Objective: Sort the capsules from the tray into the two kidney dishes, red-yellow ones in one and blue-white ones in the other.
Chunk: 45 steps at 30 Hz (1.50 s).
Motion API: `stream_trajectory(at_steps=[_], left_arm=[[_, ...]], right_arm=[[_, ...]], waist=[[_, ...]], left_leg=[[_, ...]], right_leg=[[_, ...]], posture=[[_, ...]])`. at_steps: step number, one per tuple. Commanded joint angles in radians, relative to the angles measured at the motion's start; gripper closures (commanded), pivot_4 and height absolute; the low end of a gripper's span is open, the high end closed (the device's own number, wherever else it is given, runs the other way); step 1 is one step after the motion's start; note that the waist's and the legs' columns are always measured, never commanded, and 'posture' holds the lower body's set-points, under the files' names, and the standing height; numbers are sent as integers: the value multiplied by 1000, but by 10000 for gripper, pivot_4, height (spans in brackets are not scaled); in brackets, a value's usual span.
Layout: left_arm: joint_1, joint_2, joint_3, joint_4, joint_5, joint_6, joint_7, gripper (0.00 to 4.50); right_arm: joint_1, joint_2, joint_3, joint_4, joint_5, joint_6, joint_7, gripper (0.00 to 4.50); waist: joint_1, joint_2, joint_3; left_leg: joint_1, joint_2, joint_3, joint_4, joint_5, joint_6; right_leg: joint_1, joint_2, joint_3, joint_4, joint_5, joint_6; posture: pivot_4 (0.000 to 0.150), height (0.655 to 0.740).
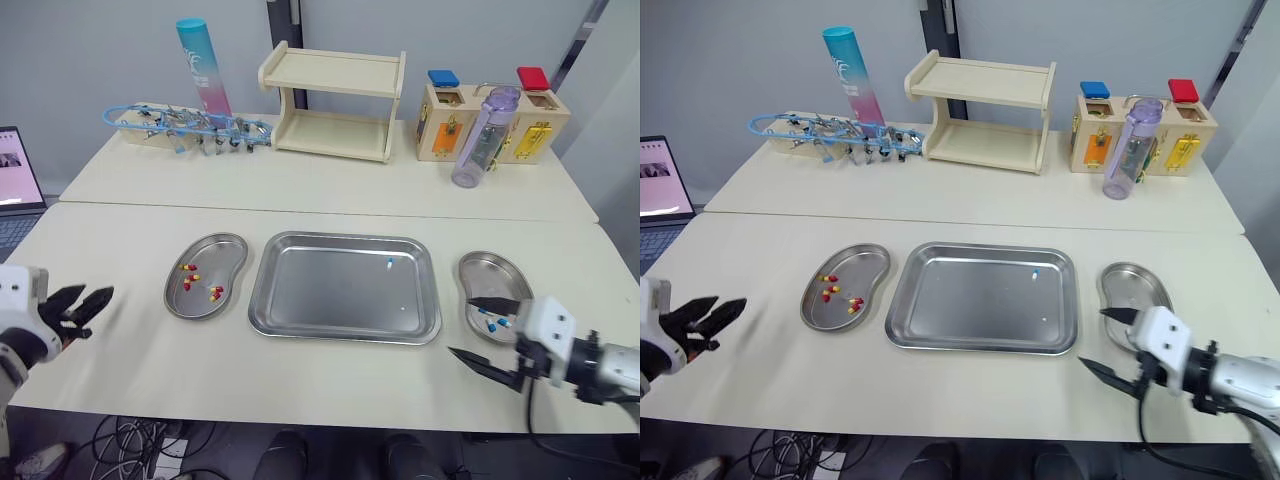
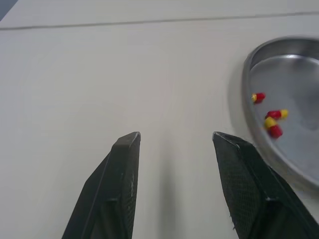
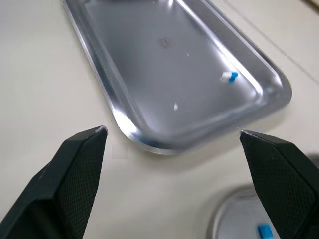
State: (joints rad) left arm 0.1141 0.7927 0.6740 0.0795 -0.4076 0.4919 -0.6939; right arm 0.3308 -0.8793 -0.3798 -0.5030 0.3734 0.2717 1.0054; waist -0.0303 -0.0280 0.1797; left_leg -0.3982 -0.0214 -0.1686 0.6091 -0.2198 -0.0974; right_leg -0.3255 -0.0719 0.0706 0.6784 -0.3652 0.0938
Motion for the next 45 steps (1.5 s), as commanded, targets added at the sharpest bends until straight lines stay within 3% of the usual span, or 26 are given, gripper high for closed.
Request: stream_trajectory(at_steps=[1,6,20,25,29,35,45], left_arm=[[36,39,55,69,25,-85,-30,15703],[129,54,63,162,45,-168,-90,399],[243,45,81,114,5,-190,-134,399],[408,60,75,-62,-103,-127,-362,399],[431,37,39,-220,-165,-157,-463,399],[374,-56,-93,-507,-272,-85,-390,399],[313,-166,-256,-596,-260,-150,-354,399]], right_arm=[[45,-52,-161,137,-19,-94,98,0],[82,-117,-225,372,-75,-213,182,0],[28,-160,-160,515,-126,-253,211,0],[36,-169,-165,540,-137,-265,218,0],[48,-173,-172,547,-124,-258,241,0],[59,-160,-189,548,-126,-273,233,0],[108,-106,-259,499,-88,-220,186,0]], waist=[[0,-2,0],[-3,-2,0],[-2,-1,0],[-6,-1,0],[0,0,1],[4,2,2],[-2,3,2]], left_leg=[[0,0,0,0,0,0],[0,0,1,-1,0,0],[0,1,2,-1,0,0],[0,1,3,-1,0,0],[0,1,3,-1,0,0],[0,1,3,0,-1,0],[1,1,4,0,-1,0]], right_leg=[[0,0,0,0,0,0],[0,0,0,-1,0,0],[0,0,1,-1,0,-1],[0,0,1,-2,0,-1],[0,0,1,-2,-1,-1],[4,-1,0,-6,-1,-1],[5,-1,0,-6,-1,-1]], posture=[[1500,7400],[1500,7400],[1500,7400],[1500,7400],[1500,7400],[1500,7400],[1500,7400]])
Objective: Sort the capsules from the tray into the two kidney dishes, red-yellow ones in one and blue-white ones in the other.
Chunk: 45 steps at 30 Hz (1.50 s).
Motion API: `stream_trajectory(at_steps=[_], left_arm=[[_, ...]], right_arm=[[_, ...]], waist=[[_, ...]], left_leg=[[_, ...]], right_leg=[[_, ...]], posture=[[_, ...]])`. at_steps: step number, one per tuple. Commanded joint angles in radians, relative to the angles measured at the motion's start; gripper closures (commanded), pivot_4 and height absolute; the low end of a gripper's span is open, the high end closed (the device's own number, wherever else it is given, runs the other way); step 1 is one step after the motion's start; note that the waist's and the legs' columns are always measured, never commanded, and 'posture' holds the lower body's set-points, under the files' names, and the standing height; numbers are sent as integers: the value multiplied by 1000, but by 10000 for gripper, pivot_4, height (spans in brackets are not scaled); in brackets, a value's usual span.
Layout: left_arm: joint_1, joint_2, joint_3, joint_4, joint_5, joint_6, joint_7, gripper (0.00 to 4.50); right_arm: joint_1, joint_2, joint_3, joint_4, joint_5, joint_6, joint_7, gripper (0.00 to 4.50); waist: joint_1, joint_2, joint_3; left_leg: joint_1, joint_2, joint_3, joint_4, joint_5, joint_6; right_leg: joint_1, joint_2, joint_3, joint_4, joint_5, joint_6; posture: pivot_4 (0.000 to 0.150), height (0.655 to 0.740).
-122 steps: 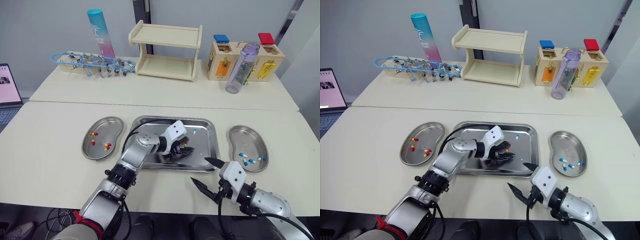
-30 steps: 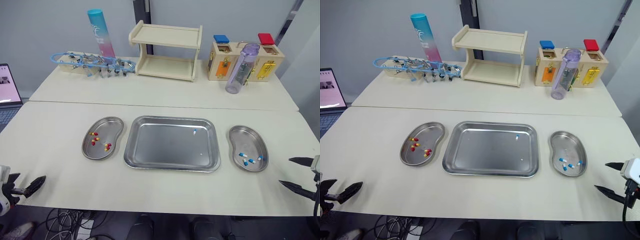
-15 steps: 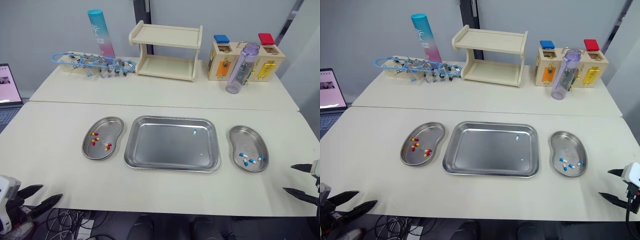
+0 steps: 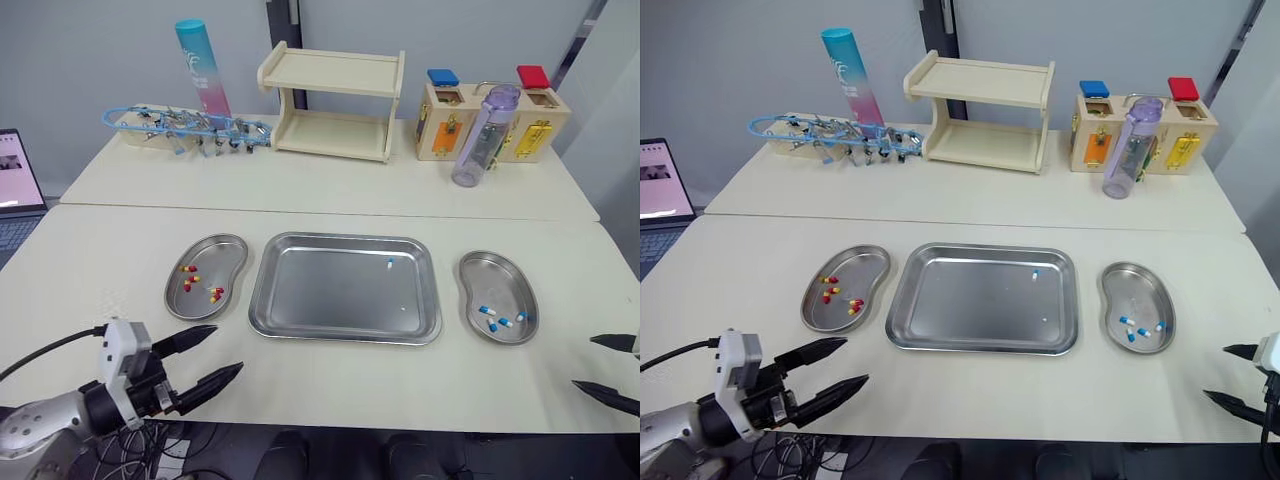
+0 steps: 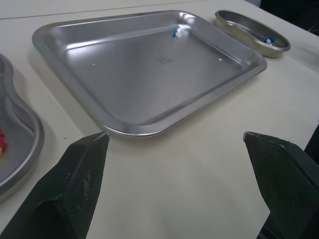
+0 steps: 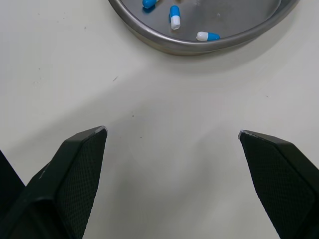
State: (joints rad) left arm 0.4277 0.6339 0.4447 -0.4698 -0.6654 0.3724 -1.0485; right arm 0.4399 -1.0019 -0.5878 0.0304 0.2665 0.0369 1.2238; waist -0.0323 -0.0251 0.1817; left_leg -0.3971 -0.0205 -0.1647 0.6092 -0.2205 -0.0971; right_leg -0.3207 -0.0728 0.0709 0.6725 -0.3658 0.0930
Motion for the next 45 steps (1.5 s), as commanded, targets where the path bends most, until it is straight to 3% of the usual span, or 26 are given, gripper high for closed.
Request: stream_trajectory(at_steps=[1,9,13,16,19,24,33,45], left_arm=[[-1,-11,-35,-48,-2,-34,3,399],[-4,-47,-88,-1,39,-143,-18,399],[-18,-59,-104,50,61,-200,-29,399],[-33,-61,-120,79,71,-230,-35,399],[-45,-64,-139,106,81,-257,-44,399],[-76,-65,-164,144,86,-274,-46,0],[-130,-53,-183,202,88,-285,-83,0],[-130,-46,-187,203,91,-288,-93,0]], right_arm=[[-4,25,-55,-46,24,27,-48,0],[-176,69,-34,-349,241,411,-245,0],[-396,157,175,-564,313,579,-452,0],[-546,284,328,-619,300,648,-594,0],[-619,382,450,-598,236,657,-681,0],[-687,460,626,-505,82,639,-781,11067],[-786,579,786,-368,-114,670,-920,11067],[-898,770,796,-187,-196,743,-1026,11067]], waist=[[1,0,0],[-1,2,0],[-2,1,0],[1,0,0],[10,0,0],[8,1,0],[-4,1,0],[-12,2,1]], left_leg=[[0,0,0,0,0,0],[0,0,0,0,0,0],[0,0,-1,0,0,0],[-1,1,-2,0,0,0],[-3,-1,-3,0,0,0],[-3,-1,-4,-1,0,0],[-3,0,-3,-1,0,0],[-3,0,-3,-1,0,0]], right_leg=[[0,0,0,0,0,0],[0,0,0,0,0,0],[0,1,0,0,0,0],[-1,1,0,0,0,0],[-2,1,-1,0,1,1],[-4,1,-1,1,1,1],[-11,1,0,7,0,0],[-14,2,0,8,0,0]], posture=[[1500,7400],[1500,7400],[1500,7400],[1500,7400],[1500,7400],[1500,7400],[1500,7400],[1500,7400]])
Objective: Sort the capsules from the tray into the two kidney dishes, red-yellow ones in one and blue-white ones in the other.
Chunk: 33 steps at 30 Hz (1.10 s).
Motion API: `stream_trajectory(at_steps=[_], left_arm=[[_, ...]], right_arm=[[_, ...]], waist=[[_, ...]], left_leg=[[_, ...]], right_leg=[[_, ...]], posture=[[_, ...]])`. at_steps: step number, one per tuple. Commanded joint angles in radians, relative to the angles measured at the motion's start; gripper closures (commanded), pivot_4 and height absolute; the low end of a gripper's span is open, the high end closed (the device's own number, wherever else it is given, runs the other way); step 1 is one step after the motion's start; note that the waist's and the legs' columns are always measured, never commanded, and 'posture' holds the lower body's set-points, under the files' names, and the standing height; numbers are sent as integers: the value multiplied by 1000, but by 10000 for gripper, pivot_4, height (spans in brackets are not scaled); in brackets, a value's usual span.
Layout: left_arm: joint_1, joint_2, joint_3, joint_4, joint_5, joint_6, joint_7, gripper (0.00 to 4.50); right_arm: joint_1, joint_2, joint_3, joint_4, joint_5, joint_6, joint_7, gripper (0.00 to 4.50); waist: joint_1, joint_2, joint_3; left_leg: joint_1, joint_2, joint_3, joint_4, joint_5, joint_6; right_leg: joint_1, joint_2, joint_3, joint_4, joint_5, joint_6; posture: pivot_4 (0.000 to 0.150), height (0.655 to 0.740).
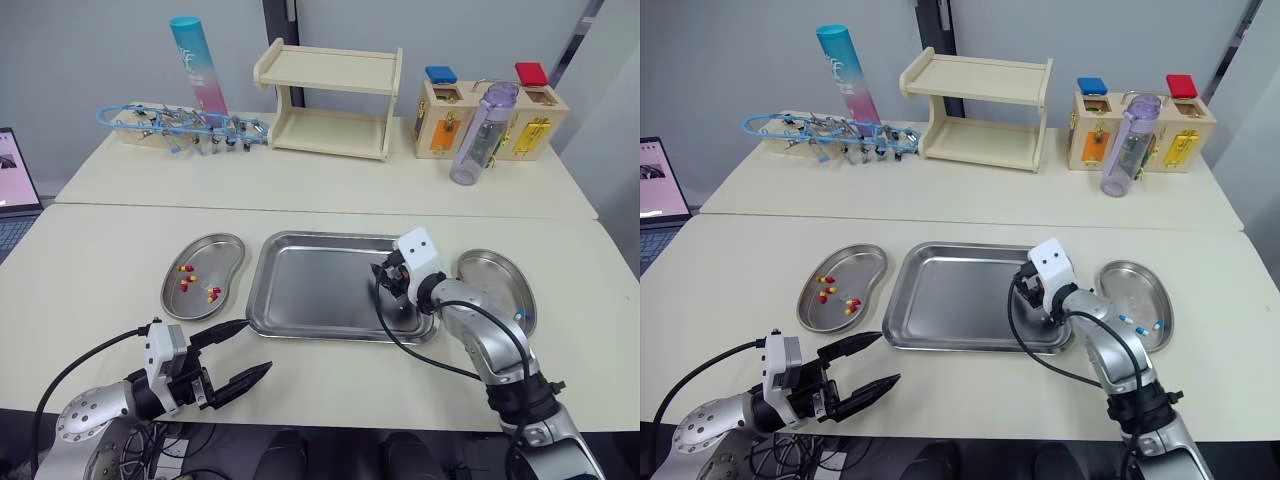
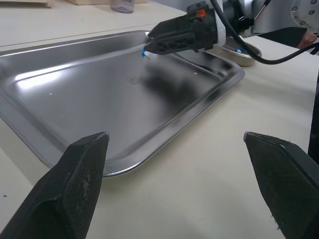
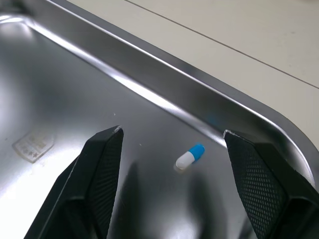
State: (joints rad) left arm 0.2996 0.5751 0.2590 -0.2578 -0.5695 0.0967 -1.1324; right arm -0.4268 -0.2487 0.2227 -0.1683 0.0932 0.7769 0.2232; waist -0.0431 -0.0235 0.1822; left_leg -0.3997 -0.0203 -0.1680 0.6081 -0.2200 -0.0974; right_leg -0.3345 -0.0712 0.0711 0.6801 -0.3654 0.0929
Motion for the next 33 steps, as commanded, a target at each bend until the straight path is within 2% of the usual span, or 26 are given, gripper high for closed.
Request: stream_trajectory(at_steps=[1,10,12,22,23,28,33], left_arm=[[-2,13,-1,-10,-5,-11,-9,0],[-6,5,-14,-12,5,-4,21,0],[-10,6,-17,-7,5,-7,21,0],[-17,4,-29,-14,12,-1,40,0],[-17,4,-29,-17,11,1,42,0],[-19,6,-26,-30,3,9,50,0],[-35,27,-30,-71,-64,29,-9,0]], right_arm=[[-35,23,-14,22,-30,4,-33,11067],[-26,65,-10,71,-71,16,-51,11067],[-23,71,-13,70,-72,23,-46,14944],[-8,79,16,40,-83,20,-30,43146],[-8,79,20,39,-86,16,-27,44753],[-10,66,36,-5,-85,0,4,44753],[30,-2,17,-196,-46,38,84,44753]], waist=[[-1,0,0],[-11,0,0],[-13,0,0],[-14,0,0],[-14,0,0],[-14,1,0],[-11,1,0]], left_leg=[[0,0,0,0,0,0],[0,0,0,0,0,0],[0,0,0,0,0,0],[0,0,0,0,0,0],[0,0,0,0,0,0],[0,0,0,0,0,0],[0,0,0,0,0,0]], right_leg=[[0,0,0,0,0,0],[0,0,0,0,0,0],[0,0,0,1,0,0],[0,0,0,1,0,0],[0,0,0,1,0,0],[0,0,0,1,0,0],[-1,0,0,0,0,0]], posture=[[1500,7400],[1500,7400],[1500,7400],[1500,7400],[1500,7400],[1500,7400],[1500,7400]])
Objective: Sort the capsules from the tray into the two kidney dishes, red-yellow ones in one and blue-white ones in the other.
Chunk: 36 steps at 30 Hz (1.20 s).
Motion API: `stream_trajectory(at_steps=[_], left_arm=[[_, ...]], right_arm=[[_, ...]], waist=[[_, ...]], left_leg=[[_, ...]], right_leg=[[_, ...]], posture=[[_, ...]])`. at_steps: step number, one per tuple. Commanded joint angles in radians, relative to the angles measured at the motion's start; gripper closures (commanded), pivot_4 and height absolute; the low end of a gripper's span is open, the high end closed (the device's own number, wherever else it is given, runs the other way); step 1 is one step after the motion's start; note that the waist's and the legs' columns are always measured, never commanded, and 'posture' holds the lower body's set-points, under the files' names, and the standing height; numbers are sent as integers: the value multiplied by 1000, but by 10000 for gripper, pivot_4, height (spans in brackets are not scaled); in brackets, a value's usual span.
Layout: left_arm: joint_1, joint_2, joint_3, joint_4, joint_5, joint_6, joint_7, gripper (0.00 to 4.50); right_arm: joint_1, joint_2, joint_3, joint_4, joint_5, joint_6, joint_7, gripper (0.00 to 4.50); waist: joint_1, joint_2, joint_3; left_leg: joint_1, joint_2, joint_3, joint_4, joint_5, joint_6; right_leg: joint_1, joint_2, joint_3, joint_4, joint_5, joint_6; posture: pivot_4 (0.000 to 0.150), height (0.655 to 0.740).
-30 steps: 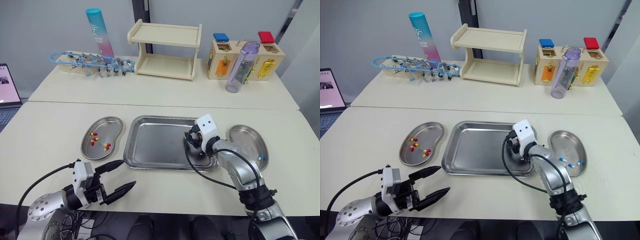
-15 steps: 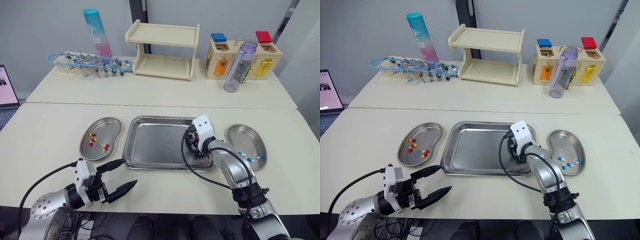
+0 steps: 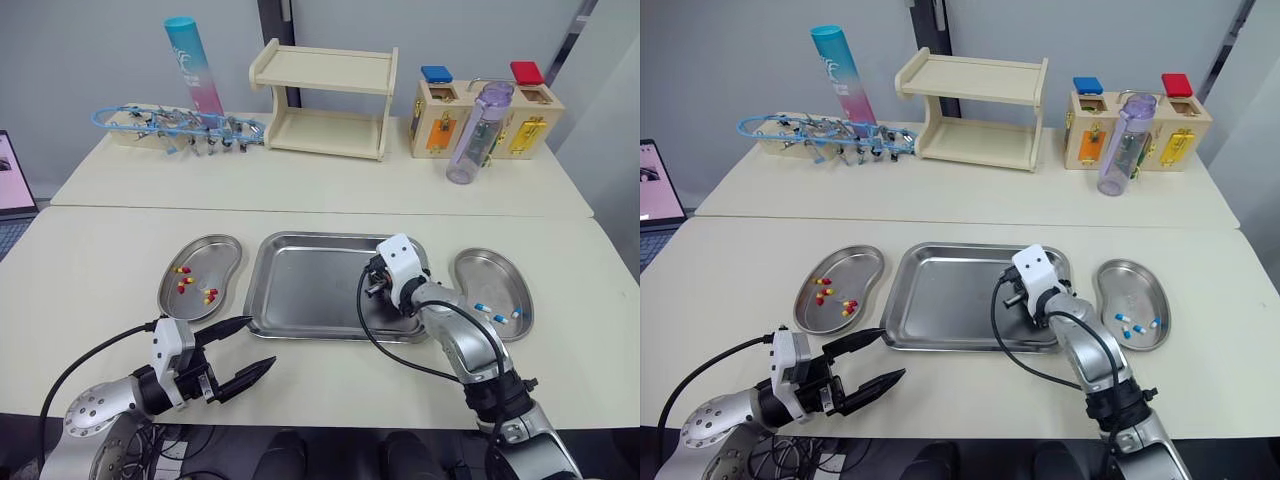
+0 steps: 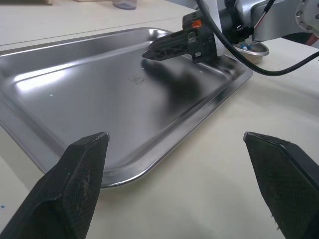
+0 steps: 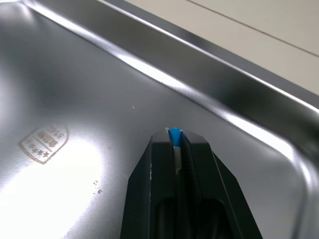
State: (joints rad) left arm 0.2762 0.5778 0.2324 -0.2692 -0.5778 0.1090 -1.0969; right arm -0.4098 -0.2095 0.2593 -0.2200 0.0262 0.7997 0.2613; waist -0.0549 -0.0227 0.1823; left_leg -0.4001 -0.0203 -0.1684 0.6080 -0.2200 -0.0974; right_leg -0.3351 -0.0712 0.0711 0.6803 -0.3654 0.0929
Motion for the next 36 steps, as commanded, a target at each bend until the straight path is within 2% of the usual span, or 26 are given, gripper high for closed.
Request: stream_trajectory(at_steps=[1,6,12,15,22,23,24,32,33,36], left_arm=[[-17,35,-10,-67,-62,18,-66,0],[-65,60,-67,-88,-72,-3,-164,0],[-150,35,-157,-116,-84,-5,-220,0],[-183,26,-187,-125,-95,2,-232,0],[-222,12,-213,-112,-92,5,-224,0],[-226,10,-212,-113,-95,12,-216,0],[-228,10,-210,-114,-97,18,-210,0],[-228,33,-192,-137,-99,104,-125,0],[-224,35,-176,-144,-97,120,-88,0],[-200,73,-109,-165,-51,189,47,0]], right_arm=[[33,-70,-38,-198,37,32,70,44753],[144,-236,-195,-400,123,96,175,44753],[271,-399,-435,-482,200,208,249,44753],[337,-452,-522,-479,211,270,253,44753],[392,-452,-547,-473,198,323,195,44753],[388,-446,-547,-469,193,313,184,38553],[386,-442,-547,-466,192,304,179,36874],[352,-476,-555,-427,192,245,181,13291],[355,-491,-558,-419,192,210,199,11408],[406,-551,-583,-403,200,59,294,11408]], waist=[[2,0,0],[15,0,0],[21,1,0],[23,1,0],[20,1,0],[20,1,0],[21,1,0],[22,1,0],[22,1,1],[23,1,1]], left_leg=[[0,0,0,0,0,0],[0,-1,0,0,0,0],[-1,0,2,0,0,0],[-1,0,2,0,0,0],[0,0,2,0,0,0],[-1,0,2,0,0,0],[0,0,2,0,0,0],[0,0,2,0,0,0],[0,0,2,0,0,0],[-1,0,2,0,0,0]], right_leg=[[0,0,0,0,0,0],[1,-1,0,-1,0,0],[3,0,0,-1,0,0],[5,0,0,-1,0,0],[6,0,1,-1,0,0],[6,0,1,-1,0,0],[6,0,0,-1,0,0],[6,0,0,-1,0,0],[6,0,0,-1,0,0],[6,0,0,-1,0,0]], posture=[[1500,7400],[1500,7400],[1500,7400],[1500,7400],[1500,7400],[1500,7400],[1500,7400],[1500,7400],[1500,7400],[1500,7400]])
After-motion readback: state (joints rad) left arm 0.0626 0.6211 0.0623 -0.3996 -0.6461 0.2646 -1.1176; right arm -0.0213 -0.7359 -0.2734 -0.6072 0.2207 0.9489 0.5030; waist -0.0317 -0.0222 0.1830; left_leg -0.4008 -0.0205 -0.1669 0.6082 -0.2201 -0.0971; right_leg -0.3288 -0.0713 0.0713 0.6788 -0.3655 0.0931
